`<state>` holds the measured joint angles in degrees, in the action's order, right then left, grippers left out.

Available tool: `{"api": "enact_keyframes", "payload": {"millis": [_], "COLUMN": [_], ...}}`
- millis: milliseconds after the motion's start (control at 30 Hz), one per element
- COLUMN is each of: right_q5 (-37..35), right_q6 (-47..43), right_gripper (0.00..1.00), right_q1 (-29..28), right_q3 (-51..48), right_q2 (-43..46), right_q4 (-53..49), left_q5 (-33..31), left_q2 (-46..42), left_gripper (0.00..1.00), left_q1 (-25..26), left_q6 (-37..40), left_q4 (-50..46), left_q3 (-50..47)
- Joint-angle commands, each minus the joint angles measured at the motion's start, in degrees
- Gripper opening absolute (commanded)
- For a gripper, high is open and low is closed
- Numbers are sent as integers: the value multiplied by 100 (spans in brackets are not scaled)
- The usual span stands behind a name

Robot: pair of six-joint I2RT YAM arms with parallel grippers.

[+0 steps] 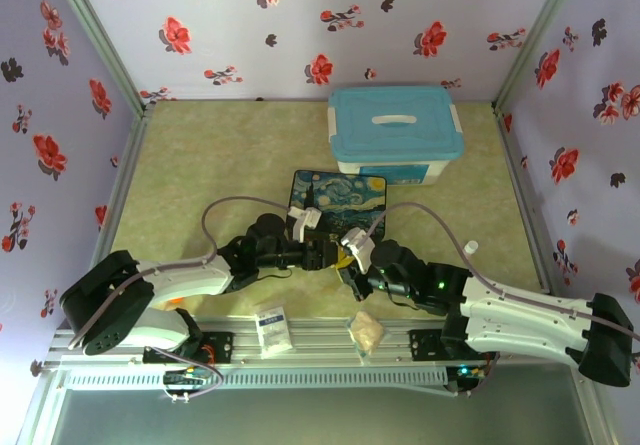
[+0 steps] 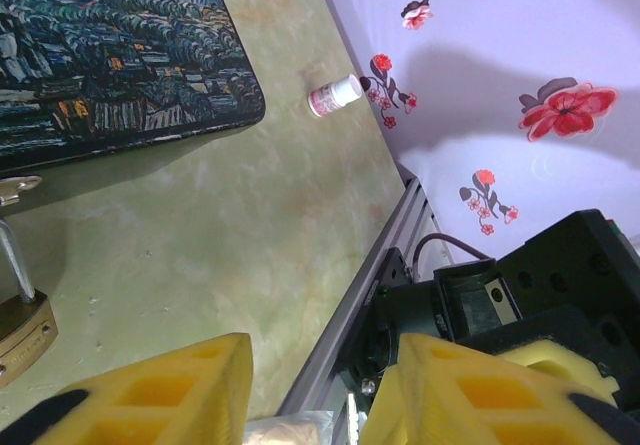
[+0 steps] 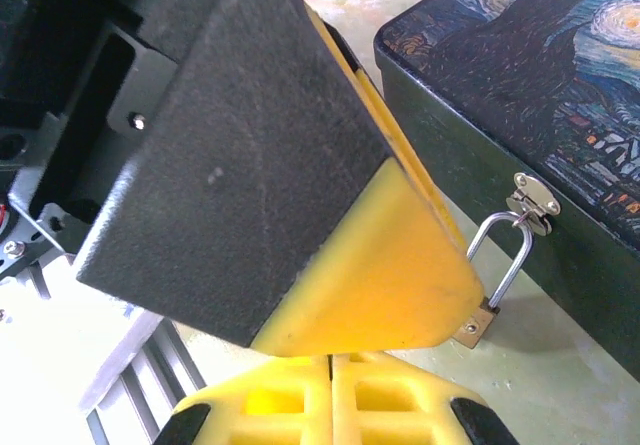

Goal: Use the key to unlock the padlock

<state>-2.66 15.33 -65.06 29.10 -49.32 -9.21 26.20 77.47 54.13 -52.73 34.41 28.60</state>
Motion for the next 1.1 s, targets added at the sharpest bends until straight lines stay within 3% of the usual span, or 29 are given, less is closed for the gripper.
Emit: {"api": "enact_keyframes", "payload": {"millis": [0, 233, 367, 467, 567, 600, 800, 1067], "right_q5": [-161, -313, -332, -367, -264, -126, 799, 1417], "right_q6": [-188, -249, -245, -76, 290, 441, 1681, 2893], "right_gripper": [2, 2, 3, 15, 58, 64, 89, 99], "right_q1": [30, 41, 57, 105, 290, 346, 742, 1080], "right_q3": [192, 192, 160, 111, -9, -109, -727, -932], "right_q2": [-117, -204, -205, -120, 141, 264, 597, -209], "right_q4": [113, 273, 250, 226, 344, 506, 2395, 4714], "left_q5": [144, 238, 218, -68, -448, -612, -1405, -1712], "left_q2": [40, 94, 48, -146, -451, -592, -1318, -1895], "left_gripper": [33, 0, 0, 0, 0, 0, 0, 0], "left_q1": [54, 51, 46, 4, -70, -90, -233, -394], "left_q6": [-43, -71, -81, -121, -115, -87, 91, 8], "left_q4": [-75, -11, 57, 117, 238, 278, 832, 1736], "left_q3": [198, 183, 153, 60, -119, -186, -629, -979]}}
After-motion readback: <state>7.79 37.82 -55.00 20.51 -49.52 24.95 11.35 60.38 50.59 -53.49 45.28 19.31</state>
